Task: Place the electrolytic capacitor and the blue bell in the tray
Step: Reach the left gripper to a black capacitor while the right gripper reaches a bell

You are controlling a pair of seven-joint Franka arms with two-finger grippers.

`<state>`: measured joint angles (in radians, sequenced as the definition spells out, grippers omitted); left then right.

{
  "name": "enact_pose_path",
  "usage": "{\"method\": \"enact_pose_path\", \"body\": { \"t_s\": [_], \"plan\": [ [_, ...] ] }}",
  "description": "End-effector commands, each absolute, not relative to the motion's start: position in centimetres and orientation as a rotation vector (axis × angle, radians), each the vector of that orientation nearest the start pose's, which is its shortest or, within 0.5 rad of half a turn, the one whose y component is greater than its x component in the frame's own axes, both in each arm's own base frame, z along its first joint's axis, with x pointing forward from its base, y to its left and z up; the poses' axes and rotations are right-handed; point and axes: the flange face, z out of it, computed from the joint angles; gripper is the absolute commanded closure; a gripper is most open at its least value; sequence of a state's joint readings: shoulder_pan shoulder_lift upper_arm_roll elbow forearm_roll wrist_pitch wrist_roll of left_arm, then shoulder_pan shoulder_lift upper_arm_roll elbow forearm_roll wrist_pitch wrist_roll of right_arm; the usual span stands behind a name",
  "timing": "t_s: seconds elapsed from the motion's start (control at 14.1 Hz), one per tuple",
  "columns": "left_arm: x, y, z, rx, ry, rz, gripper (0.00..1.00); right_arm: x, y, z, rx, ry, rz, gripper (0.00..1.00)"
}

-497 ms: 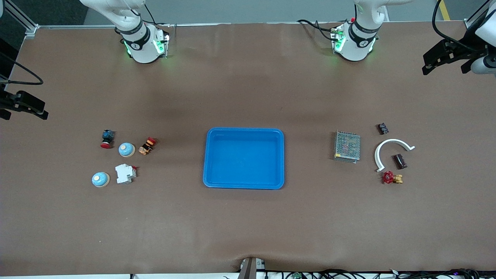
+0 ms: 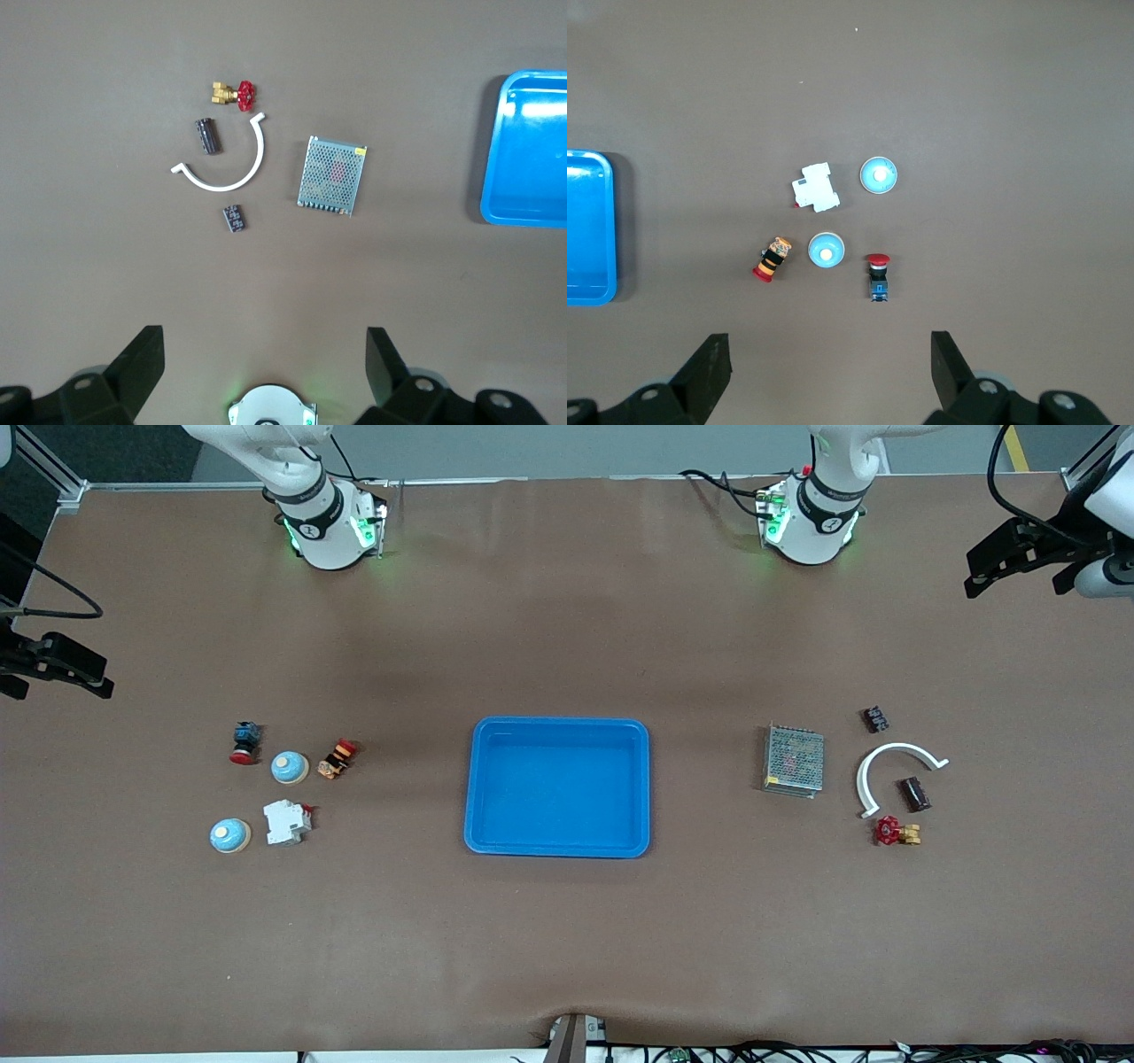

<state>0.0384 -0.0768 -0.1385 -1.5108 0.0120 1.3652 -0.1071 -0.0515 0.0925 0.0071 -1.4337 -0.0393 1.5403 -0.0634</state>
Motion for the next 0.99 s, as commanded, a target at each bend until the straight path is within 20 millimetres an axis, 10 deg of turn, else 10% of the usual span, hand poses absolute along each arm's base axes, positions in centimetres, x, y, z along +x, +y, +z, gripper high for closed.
{"method": "enact_pose_path", "body": {
  "t_s": [0.0,0.36,0.92],
  "plan": [
    [51.3,-4.8,63.9,-3.096,-0.023,0.21,0.0,57.3,-2.3,62.8,-3.164,-0.027,0.052,0.0],
    [51.8,-2.7,53.5,-3.026,-0.112,0.174,0.0,56.8,2.0,58.0,-3.149,-0.161,0.335,0.0],
    [48.0,3.9,37.3,-3.043,-0.265,0.117,0.0,61.9,-5.6,47.4,-3.02,-0.674,0.349,0.0]
  ]
}}
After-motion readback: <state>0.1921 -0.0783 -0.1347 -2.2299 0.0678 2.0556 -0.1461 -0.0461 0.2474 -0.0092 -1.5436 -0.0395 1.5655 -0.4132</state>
